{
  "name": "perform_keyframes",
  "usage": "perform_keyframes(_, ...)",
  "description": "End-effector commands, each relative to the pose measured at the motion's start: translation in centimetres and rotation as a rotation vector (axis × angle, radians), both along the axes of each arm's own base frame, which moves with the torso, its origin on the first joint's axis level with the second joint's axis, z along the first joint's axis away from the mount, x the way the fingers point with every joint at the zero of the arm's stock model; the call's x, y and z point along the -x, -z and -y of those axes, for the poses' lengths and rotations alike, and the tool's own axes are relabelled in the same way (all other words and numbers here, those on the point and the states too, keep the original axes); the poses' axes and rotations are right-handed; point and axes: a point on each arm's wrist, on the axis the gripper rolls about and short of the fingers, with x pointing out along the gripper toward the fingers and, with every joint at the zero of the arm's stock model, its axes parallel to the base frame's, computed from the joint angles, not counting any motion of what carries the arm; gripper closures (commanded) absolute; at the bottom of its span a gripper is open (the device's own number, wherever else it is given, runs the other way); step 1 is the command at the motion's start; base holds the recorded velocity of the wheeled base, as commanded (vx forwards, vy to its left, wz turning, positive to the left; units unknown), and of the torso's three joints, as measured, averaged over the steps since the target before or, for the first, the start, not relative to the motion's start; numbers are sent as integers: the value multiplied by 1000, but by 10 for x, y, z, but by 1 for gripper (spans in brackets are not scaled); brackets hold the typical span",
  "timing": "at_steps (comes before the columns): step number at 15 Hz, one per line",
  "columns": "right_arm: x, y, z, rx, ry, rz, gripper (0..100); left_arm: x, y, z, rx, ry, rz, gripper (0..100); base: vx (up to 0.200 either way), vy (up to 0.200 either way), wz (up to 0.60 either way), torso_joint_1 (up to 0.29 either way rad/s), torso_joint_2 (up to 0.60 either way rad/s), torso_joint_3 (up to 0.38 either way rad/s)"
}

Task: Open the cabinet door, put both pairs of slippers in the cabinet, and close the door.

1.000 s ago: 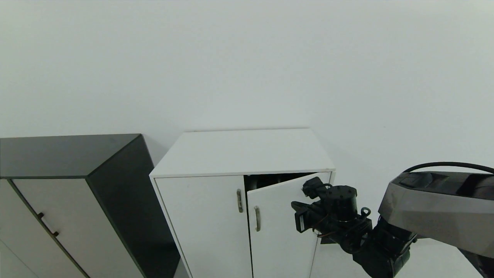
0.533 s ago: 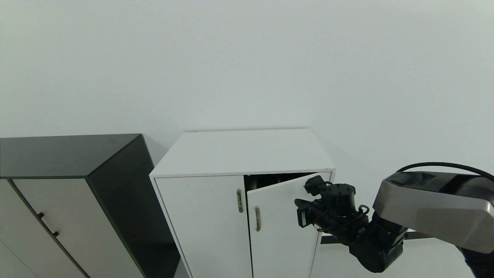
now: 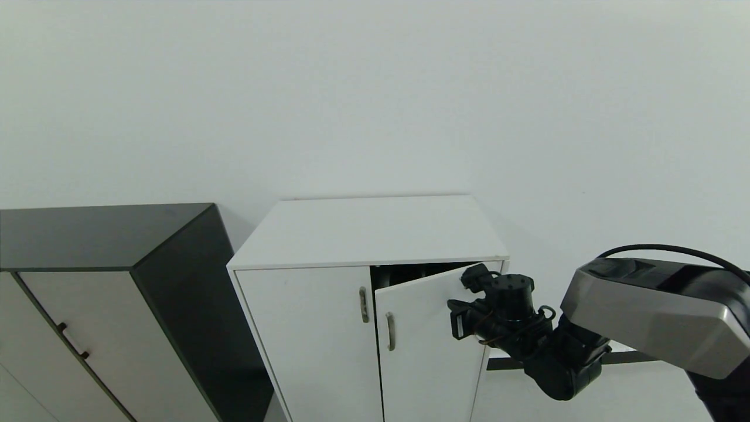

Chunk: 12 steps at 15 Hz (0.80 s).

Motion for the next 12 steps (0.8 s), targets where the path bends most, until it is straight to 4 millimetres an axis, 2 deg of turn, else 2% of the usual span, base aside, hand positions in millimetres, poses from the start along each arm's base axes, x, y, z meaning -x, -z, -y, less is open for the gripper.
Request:
perform_keyframes(1,-3,0,-2,-5,1,1,100,0,0,0,0,0,0,100,0,0,0,0,0,0)
perform_keyframes(12,-17,-7,2,-13,28,14,100,0,0,0,2,0,0,100,0,0,0,0,0,0)
